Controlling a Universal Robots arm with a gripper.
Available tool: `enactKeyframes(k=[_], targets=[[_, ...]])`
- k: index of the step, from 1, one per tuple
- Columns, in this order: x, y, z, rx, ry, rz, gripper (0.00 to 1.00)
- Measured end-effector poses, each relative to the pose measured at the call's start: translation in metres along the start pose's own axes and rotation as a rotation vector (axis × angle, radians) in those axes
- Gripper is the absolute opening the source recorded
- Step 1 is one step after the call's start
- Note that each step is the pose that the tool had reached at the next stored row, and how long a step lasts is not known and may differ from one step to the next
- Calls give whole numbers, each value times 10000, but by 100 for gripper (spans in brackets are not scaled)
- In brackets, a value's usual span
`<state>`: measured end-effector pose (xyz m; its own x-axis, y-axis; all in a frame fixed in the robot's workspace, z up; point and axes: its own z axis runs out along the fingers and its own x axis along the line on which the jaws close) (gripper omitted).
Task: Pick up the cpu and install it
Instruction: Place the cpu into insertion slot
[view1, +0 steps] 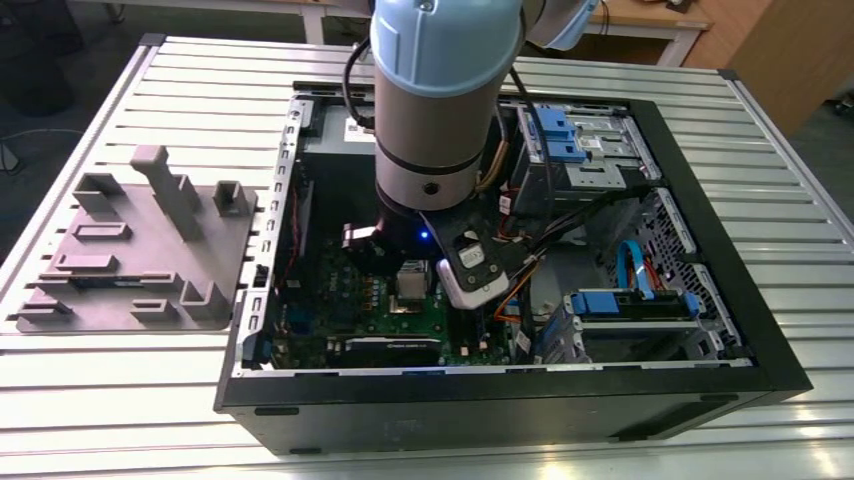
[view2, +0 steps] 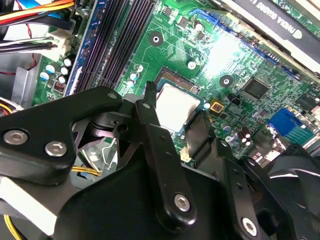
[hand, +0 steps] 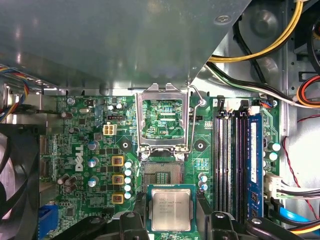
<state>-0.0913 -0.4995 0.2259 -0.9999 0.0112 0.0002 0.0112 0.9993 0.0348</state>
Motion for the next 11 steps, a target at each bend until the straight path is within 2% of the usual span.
enactKeyframes(k=[11], targets=[[0, 0, 14, -1, -1, 0, 47]])
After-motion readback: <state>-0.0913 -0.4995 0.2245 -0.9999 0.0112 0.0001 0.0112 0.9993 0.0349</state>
